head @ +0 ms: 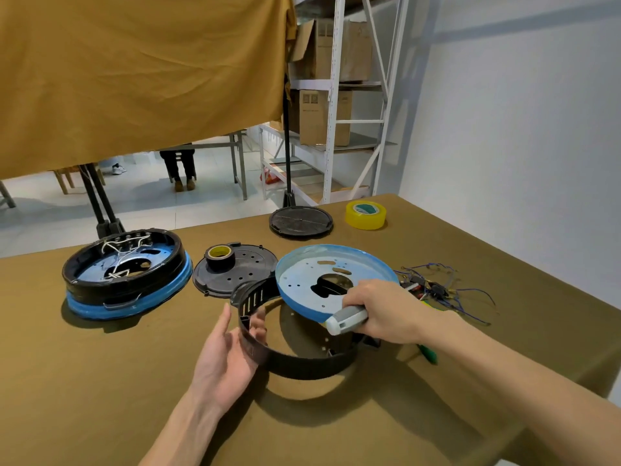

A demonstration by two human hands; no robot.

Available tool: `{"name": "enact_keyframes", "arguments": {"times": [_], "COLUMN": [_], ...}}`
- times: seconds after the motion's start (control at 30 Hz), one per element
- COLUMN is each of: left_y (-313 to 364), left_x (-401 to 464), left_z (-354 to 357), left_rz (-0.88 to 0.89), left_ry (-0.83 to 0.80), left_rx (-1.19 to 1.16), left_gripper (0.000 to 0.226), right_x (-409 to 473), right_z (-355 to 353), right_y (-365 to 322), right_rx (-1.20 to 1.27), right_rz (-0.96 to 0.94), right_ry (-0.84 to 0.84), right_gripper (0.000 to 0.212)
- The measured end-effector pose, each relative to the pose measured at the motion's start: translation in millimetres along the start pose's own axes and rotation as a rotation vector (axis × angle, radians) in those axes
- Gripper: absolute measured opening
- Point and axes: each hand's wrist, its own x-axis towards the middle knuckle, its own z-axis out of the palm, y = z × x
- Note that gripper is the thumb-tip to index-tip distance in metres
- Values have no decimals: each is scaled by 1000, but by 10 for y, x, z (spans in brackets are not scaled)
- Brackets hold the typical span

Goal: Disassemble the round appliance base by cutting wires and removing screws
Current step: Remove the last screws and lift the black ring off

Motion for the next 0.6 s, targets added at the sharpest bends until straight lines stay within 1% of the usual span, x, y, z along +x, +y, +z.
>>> {"name": "enact_keyframes", "arguments": {"times": [0.03, 0.1, 0.17, 0.23, 0.3, 0.4, 0.43, 0.5, 0.6], "left_y": [11, 31, 43, 48, 98, 215, 247, 296, 312], "left_x": [-7, -47, -96, -112, -81, -53, -52, -43, -18], "left_z": [-2, 7, 31, 52, 46, 2, -21, -45, -52], "left_rz": [3, -14, -35, -13, 35, 36, 35, 44, 27], "left_ry": [-14, -29, 9, 84, 162, 179, 173, 163, 168], "left_rx": [36, 166, 338, 461, 487, 500, 509, 526, 519], "left_gripper": [71, 67, 69, 73, 64, 48, 48, 55, 62], "right_x": [-1, 3, -6, -37, -80, -149, -173, -210, -210], "right_z": [16, 52, 80, 97, 83, -7, -50, -102, -125], "right_y": [6, 6, 30, 88, 181, 387, 452, 562, 630], "right_rx": [17, 25, -8, -44, -106, -198, -199, -193, -228], "right_rz": [-5, -9, -4, 6, 23, 108, 144, 189, 260], "right_ry": [-2, 26, 72, 78, 65, 37, 30, 15, -24], "right_gripper": [19, 15, 9, 7, 5, 10, 13, 17, 10]}}
